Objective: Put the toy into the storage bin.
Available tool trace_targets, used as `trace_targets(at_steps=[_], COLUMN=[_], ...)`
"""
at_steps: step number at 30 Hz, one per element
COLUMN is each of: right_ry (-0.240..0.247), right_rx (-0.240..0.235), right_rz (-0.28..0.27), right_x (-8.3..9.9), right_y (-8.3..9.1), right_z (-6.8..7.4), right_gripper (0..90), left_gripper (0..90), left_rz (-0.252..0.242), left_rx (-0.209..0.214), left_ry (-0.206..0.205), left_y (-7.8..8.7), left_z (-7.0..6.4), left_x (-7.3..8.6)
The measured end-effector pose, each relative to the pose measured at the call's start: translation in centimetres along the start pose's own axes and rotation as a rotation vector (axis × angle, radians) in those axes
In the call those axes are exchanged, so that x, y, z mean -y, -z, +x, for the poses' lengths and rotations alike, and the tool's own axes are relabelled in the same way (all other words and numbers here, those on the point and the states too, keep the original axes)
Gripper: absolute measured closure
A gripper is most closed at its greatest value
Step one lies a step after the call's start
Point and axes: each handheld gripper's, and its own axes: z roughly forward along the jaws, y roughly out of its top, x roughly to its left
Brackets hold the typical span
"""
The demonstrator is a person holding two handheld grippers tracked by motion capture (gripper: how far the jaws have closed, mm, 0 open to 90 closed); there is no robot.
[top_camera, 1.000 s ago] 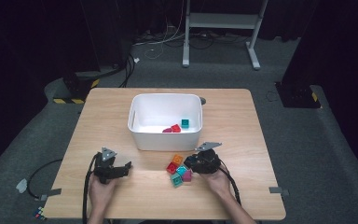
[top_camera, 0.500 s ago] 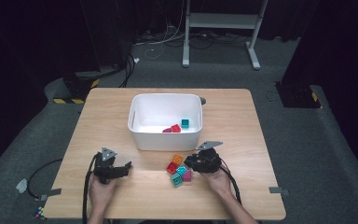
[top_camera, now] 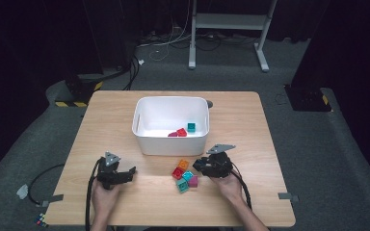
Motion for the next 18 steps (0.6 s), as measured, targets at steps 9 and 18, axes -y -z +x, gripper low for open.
trace_targets(at_steps=[9, 18], right_ry=[0.004, 0.008], right_rx=[0.009, 0.013], right_rz=[-0.021, -0.046], right_x=[-0.3, -1.2], right_y=[1.7, 4.0], right_z=[-0.5, -0.7], right_gripper=[56.8, 56.8], left_gripper=[14.8, 14.8], left_rz=[0.000, 0.000], left_rx=[0.000, 0.000], left_ry=[0.000, 0.000], left_y=[0.0, 0.0], left_z=[0.0, 0.0], left_x=[0.0, 0.0])
